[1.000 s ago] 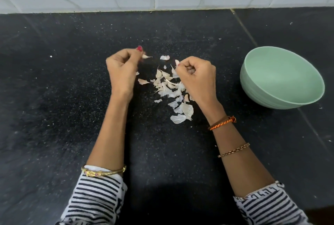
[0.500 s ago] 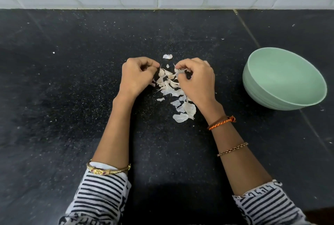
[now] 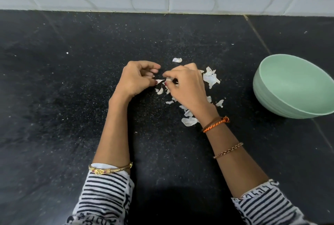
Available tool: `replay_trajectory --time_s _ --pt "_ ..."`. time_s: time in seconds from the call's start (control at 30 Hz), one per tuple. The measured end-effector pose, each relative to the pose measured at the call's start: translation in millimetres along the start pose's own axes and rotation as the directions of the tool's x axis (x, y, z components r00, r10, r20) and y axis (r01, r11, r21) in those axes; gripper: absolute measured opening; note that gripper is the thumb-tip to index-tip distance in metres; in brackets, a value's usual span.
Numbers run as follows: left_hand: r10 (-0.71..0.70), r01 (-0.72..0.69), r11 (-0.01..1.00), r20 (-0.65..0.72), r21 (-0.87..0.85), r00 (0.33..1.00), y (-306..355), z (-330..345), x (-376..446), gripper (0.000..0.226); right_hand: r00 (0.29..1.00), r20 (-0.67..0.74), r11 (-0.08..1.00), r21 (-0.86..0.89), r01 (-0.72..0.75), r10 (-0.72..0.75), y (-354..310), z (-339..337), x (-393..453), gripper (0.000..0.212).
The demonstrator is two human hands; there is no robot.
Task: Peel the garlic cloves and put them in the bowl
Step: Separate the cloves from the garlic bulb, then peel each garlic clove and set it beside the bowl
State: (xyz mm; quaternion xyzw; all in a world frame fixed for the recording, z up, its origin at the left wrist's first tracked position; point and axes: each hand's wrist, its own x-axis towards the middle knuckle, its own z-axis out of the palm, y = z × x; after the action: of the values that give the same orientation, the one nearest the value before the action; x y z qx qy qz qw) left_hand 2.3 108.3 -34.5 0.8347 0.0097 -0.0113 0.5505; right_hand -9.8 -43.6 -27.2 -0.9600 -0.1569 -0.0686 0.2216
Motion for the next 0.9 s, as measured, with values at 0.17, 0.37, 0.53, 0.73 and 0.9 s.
replay_trajectory --time_s 0.17,0.37,0.53,0.73,0.9 --pt "0.046 -0.042 0.998 0.076 -0.051 0.996 4 6 0 0.040 1.000 0.008 0.998 -0.056 0.013 -0.013 -3 -1 1 0.023" --pt "0.067 -0.062 0.967 0.012 -0.248 0.998 13 9 -2 0.048 0.997 -0.078 0.998 0.058 0.024 -0.020 2 0 -2 0.018" --pt "0.069 -0.046 0.891 0.035 -0.451 0.997 20 17 -4 0.029 0.943 -0.303 0.936 0.350 -0.026 0.140 10 -4 -6 0.009" --pt "0.133 -0.080 0.904 0.098 -0.420 0.986 25 32 -6 0.013 0.909 -0.299 0.773 0.633 -0.039 0.291 23 -14 -20 0.006" --pt "0.194 -0.131 0.890 0.104 -0.437 0.975 32 43 -11 0.021 0.899 -0.320 0.734 0.679 -0.003 0.300 33 -15 -27 0.008"
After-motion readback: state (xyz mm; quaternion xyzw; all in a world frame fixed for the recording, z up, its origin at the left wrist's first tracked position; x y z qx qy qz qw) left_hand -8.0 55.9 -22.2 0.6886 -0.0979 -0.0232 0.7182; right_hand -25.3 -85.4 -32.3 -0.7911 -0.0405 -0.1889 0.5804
